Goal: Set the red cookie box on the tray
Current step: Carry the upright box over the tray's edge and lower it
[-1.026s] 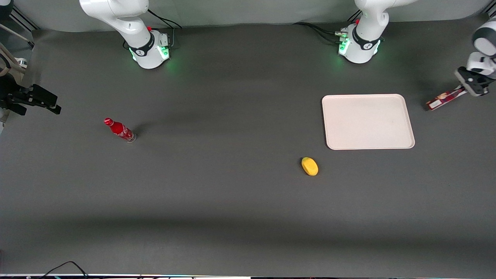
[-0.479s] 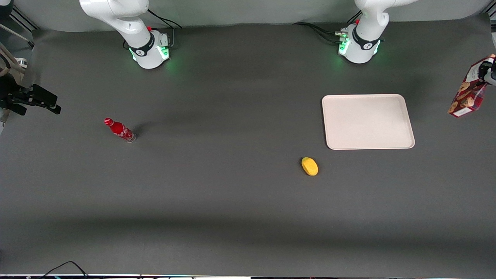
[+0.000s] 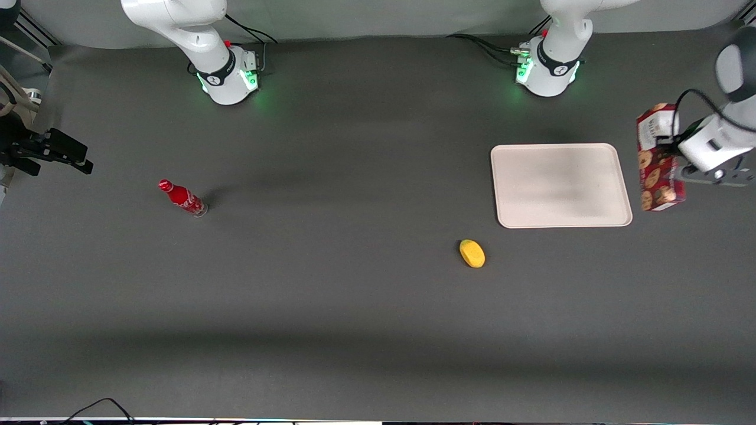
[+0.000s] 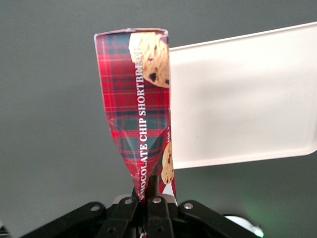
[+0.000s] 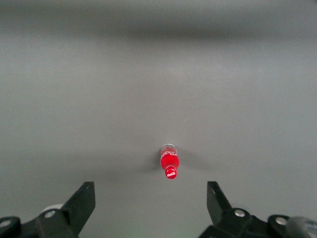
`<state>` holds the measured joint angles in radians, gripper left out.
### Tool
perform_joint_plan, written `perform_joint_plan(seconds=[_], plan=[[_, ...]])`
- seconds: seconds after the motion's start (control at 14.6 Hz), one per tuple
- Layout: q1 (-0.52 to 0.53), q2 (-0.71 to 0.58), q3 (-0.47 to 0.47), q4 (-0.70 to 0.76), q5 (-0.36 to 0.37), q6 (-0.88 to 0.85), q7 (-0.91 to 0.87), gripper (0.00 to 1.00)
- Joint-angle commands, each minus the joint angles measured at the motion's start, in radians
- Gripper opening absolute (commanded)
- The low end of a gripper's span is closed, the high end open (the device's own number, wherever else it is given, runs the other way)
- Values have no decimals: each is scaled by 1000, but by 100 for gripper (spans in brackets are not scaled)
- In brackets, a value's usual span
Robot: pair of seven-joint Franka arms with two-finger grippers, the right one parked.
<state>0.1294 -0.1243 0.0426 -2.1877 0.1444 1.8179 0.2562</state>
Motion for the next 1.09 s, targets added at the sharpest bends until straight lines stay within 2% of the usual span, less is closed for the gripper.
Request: perform_joint_plan(seconds=[0.0,0.27,0.55,0.68,1.03], plan=[[10,86,6,11,-22,46,-21,0],[21,100,8,-119,-77,223,-35,0],[32,92,13,-250,-78,378,-95,0],[50,92,14,-300,-78,435,-94,4],[52,100,14,-346,-65,481,-88,8]])
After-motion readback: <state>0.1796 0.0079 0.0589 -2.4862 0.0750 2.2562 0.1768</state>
